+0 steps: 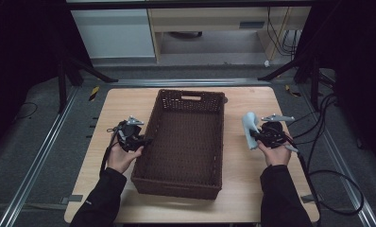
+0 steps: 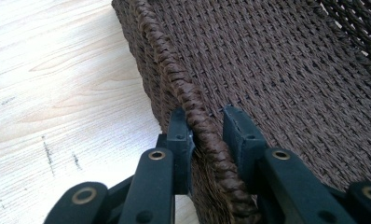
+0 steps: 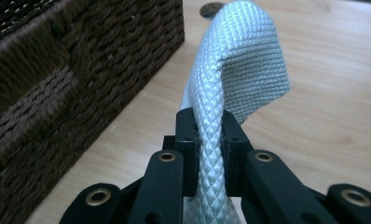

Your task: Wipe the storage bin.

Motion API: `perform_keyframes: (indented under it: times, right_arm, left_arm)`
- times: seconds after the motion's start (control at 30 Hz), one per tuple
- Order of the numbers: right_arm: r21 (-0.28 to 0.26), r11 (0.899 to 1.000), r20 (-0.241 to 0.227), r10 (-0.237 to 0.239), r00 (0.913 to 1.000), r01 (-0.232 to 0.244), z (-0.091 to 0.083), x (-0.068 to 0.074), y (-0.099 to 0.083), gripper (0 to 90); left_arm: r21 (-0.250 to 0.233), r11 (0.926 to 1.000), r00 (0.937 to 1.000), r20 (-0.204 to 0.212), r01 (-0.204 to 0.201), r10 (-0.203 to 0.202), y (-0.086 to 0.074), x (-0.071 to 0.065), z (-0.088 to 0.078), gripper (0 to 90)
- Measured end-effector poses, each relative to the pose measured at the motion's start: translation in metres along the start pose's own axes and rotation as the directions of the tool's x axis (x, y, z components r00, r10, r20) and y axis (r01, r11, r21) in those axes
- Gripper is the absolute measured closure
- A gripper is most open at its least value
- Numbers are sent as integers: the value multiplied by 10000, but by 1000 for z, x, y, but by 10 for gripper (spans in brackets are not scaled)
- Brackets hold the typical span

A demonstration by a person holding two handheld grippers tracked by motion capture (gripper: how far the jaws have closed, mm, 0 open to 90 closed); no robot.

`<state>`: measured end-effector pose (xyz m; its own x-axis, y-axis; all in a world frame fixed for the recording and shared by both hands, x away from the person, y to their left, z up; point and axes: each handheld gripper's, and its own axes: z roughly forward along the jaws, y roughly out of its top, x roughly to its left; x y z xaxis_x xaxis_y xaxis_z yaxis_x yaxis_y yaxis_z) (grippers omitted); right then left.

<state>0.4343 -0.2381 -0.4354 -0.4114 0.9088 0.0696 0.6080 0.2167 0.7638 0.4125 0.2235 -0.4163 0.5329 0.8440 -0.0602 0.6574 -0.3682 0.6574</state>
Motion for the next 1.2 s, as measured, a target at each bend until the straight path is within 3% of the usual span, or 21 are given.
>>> perform_keyframes:
  times: [0.33,0.77,1.2]
  right_arm:
    - [-421,9990,25,-116,9999,117,5,2,17,816]
    - [-510,9983,-204,-279,9994,268,21,11,31,818]
    - [-514,9980,-332,-377,9987,360,59,16,54,822]
  left_arm:
    - [3,10000,10000,8,-16,16,0,0,0,724]
    - [-7,10000,10000,28,-28,28,0,1,0,724]
    - [218,9989,9990,197,-403,399,4,15,1,727]
